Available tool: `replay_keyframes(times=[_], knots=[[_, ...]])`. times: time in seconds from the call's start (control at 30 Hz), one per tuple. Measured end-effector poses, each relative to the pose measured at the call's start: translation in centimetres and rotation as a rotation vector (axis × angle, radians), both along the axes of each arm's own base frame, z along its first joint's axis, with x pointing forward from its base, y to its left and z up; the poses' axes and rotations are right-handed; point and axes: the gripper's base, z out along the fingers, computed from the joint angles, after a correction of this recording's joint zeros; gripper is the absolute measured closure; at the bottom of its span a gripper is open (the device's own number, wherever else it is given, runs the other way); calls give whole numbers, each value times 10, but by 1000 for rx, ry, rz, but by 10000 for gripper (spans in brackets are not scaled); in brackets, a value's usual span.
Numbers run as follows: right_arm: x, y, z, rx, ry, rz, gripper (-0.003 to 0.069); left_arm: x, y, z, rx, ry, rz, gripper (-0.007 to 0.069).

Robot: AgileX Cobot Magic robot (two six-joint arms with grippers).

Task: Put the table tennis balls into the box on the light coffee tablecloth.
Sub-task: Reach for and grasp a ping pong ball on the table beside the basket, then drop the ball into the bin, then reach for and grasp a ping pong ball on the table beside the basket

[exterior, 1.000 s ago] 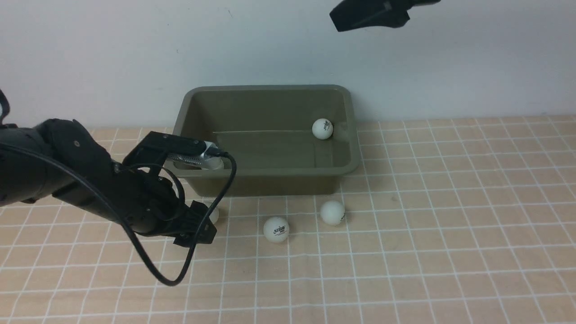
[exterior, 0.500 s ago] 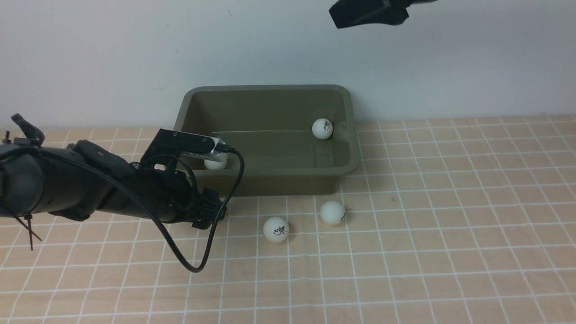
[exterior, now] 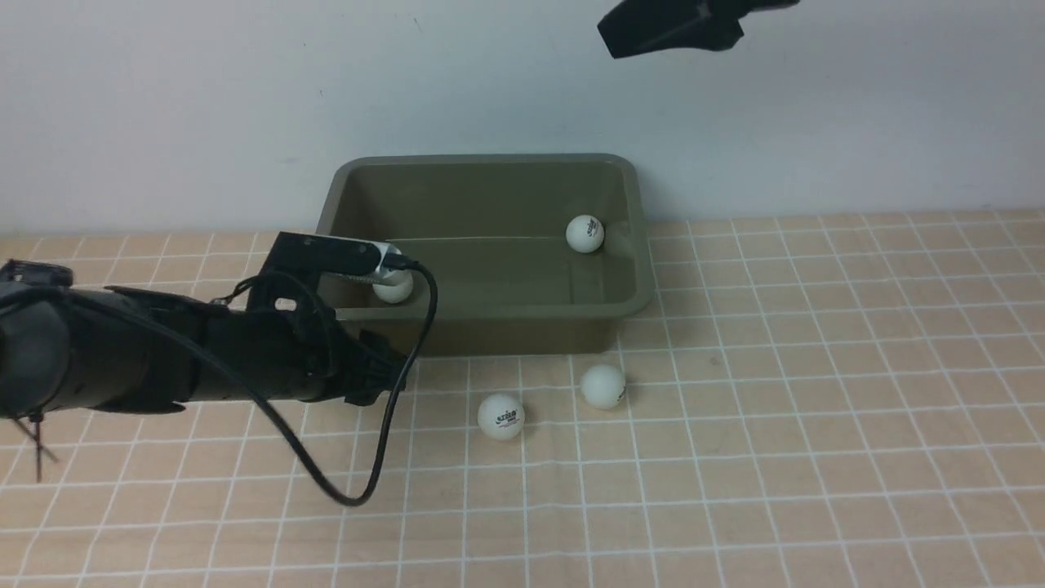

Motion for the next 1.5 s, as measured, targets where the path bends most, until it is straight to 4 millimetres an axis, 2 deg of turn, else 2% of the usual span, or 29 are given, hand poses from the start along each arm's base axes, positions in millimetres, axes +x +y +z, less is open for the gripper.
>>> replay_keyframes(times=[0.1, 0.17, 0.2, 0.23, 0.27, 0.33, 0.43, 0.47, 0.5, 0.57, 0.63, 0.67, 0.8, 0.9, 1.03, 1.2, 1.23, 1.37, 1.4, 1.5], knots=[[-1, 0, 0, -3, 5, 5, 175, -39, -1, 9, -69, 48, -43, 305], [-1, 0, 0, -3, 5, 5, 175, -52, -3, 14, -106, 64, -67, 305], [-1, 0, 0, -3, 5, 5, 175, -68, -5, 21, -152, 84, -105, 305], [-1, 0, 0, -3, 5, 5, 175, -71, -5, 22, -156, 87, -111, 305], [-1, 0, 0, -3, 5, 5, 175, -78, -7, 33, -177, 66, -150, 305], [-1, 0, 0, -3, 5, 5, 175, -80, -7, 56, -176, -23, -172, 305], [-1, 0, 0, -3, 6, 6, 175, -65, -5, 81, -108, -165, -168, 305], [-1, 0, 0, -3, 6, 6, 175, -53, -4, 91, -72, -223, -162, 305], [-1, 0, 0, -4, 7, 7, 175, -52, -4, 90, -65, -223, -161, 305], [-1, 0, 0, -3, 7, 6, 175, -24, -6, 101, -17, -288, -170, 305], [-1, 0, 0, -3, 7, 6, 175, -5, -9, 101, -3, -301, -188, 305], [-1, 0, 0, -3, 7, 6, 175, 10, -12, 96, 4, -296, -205, 305], [-1, 0, 0, -3, 7, 6, 175, 47, -23, 81, 9, -291, -277, 299], [-1, 0, 0, -3, 7, 6, 175, 77, -32, 63, -22, -266, -323, 218], [-1, 0, 0, -3, 7, 6, 175, 89, -38, 58, -80, -223, -328, 178], [-1, 0, 0, -3, 7, 6, 175, 80, -39, 81, -97, -191, -357, 205], [-1, 0, 0, -3, 7, 6, 175, 70, -38, 95, -93, -163, -386, 230], [-1, 0, 0, -3, 7, 6, 175, 35, -36, 128, -88, -21, -461, 294], [-1, 0, 0, -3, 7, 6, 175, 33, -36, 129, -82, -16, -473, 297], [-1, 0, -1, -7, 2, 9, 175, 4, -38, 135, -51, 205, -520, 331]])
